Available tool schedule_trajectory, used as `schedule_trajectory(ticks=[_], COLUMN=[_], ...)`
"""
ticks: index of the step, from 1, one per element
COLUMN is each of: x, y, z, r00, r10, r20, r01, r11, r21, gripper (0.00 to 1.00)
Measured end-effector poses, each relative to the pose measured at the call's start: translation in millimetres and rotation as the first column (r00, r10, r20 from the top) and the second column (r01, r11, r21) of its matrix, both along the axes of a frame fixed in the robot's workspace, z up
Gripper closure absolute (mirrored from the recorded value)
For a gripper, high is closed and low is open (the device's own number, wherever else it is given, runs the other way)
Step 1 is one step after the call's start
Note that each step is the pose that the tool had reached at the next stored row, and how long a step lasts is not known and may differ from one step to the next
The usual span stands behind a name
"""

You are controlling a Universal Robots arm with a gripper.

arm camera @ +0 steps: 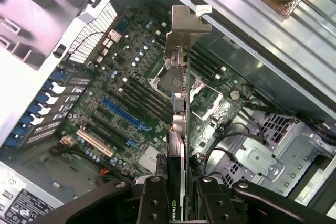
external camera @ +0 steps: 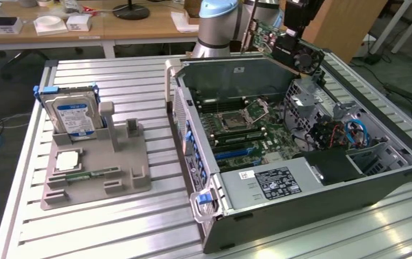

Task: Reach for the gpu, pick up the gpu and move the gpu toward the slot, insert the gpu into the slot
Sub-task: 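Insert the gpu into the slot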

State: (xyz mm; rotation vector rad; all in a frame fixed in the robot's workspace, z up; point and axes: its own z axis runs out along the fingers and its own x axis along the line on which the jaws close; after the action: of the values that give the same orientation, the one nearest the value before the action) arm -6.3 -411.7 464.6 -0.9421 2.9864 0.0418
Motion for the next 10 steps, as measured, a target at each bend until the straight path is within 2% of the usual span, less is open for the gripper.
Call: schedule_trajectory(ticks=[3,10], x=[0.0,0.0], y=[-0.1,-0.1], z=[-0.8,-2.6], r00=[0.9997,0.9954], r10=[0.026,0.096], r20=[0.0,-0.0002], r01=[-0.026,-0.096], r11=[0.9997,0.9954], r21=[-0.0027,-0.0029], gripper=[0.74,0.74])
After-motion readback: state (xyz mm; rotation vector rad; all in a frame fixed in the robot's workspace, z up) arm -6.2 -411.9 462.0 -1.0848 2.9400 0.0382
